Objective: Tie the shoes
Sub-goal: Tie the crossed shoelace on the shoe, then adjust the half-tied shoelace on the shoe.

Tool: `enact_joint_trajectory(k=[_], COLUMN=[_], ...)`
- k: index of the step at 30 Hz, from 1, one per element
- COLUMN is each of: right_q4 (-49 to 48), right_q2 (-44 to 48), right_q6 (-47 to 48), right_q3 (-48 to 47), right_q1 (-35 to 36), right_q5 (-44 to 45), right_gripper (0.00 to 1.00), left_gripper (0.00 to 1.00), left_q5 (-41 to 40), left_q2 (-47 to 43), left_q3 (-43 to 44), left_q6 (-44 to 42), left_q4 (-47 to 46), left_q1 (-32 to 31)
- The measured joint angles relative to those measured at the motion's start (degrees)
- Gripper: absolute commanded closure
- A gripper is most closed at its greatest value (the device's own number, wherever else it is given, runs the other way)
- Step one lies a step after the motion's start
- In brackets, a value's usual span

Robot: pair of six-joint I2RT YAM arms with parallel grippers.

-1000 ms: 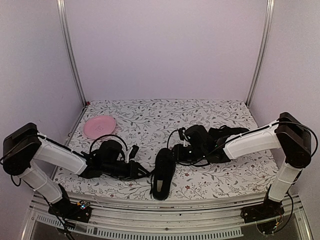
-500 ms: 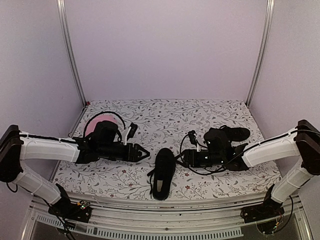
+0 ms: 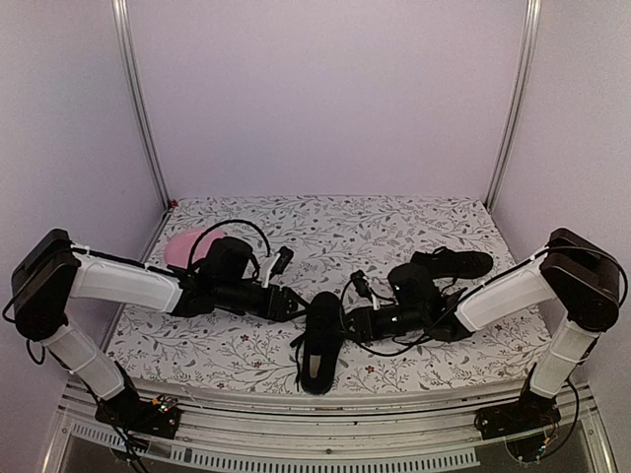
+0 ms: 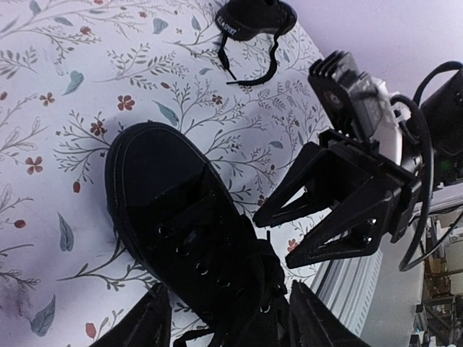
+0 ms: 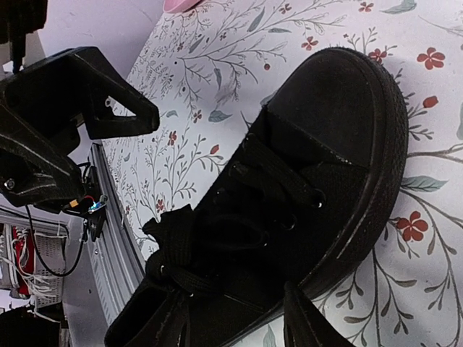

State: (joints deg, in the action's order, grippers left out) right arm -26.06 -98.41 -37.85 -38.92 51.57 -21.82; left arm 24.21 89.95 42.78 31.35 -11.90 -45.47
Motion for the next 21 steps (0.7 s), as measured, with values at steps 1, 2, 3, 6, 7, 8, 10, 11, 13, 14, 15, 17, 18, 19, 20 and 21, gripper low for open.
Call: enact_joint_trajectory(k=[1,2,3,6,7,8,10,11,13,14,15,17,18,19,20,21], right_q4=[-0.17,-0.39,-0.59,-1.25,-1.44,-1.62,-1.7,-1.75,-1.75,-1.79,-1.86,-1.88,-1.92,-1.95,-1.95,-1.97], right_q2=[-0.2,-0.37,-0.55,-1.57,-1.97,-2.32,-2.84,-3.08,-3.32,-3.32,-3.32,-3.34,-3.34,-3.34,-3.34,-3.34], right_q6=[0.22,0.37,0.52,0.96,1.11,1.2,1.36,1.4,1.49,1.55,1.62,1.68,1.77,1.73,1.73,1.68], right_q3=[-0.2,-0.46,-0.72,-1.77,-2.01,-2.14,-2.16,-2.16,-2.16,-2.16,-2.16,-2.16,-2.16,-2.16,-2.16,-2.16], right_q1=[0.0,0.0,0.0,0.0,0.0,0.0,0.0,0.0,0.0,0.0,0.0,0.0,0.0,0.0,0.0,0.0], right_q5=[-0.22,-0.66,-1.11,-2.25,-2.56,-2.84,-3.32,-3.61,-3.98,-4.04,-4.09,-4.11,-4.15,-4.24,-4.2,-4.13], right_gripper=[0.59,0.61,0.62,0.66,0.67,0.68,0.69,0.71,0.75,0.77,0.8,0.89,0.92,0.93,0.96,0.97], left_gripper=[0.45,0.45,0.45,0.45,0.45,0.45,0.45,0.45,0.45,0.45,0.45,0.45,0.45,0.45,0.46,0.45], left_q5=[0.0,-0.09,-0.24,-0.92,-1.03,-1.46,-2.12,-2.29,-2.82,-3.02,-3.15,-3.45,-3.56,-3.72,-3.74,-3.87], left_q2=[0.0,-0.07,-0.22,-1.18,-1.51,-2.12,-3.23,-3.74,-4.81,-5.25,-5.57,-5.86,-5.9,-5.95,-5.95,-5.95], left_q3=[-0.37,-1.05,-1.79,-4.22,-4.79,-5.6,-6.71,-7.13,-8.15,-8.63,-9.07,-9.97,-10.45,-11.02,-11.47,-12.04], left_q6=[0.37,0.87,1.46,3.1,3.43,3.96,4.74,5.03,5.77,6.21,6.6,7.45,7.93,8.31,8.63,9.07], left_q4=[-0.61,-1.31,-1.77,-2.4,-2.4,-2.47,-2.51,-2.56,-2.84,-2.91,-3.1,-3.74,-4.04,-4.46,-4.74,-5.05], left_q1=[0.0,0.0,0.0,0.0,0.0,0.0,0.02,0.02,0.13,0.13,0.13,0.17,0.15,0.17,0.17,0.17])
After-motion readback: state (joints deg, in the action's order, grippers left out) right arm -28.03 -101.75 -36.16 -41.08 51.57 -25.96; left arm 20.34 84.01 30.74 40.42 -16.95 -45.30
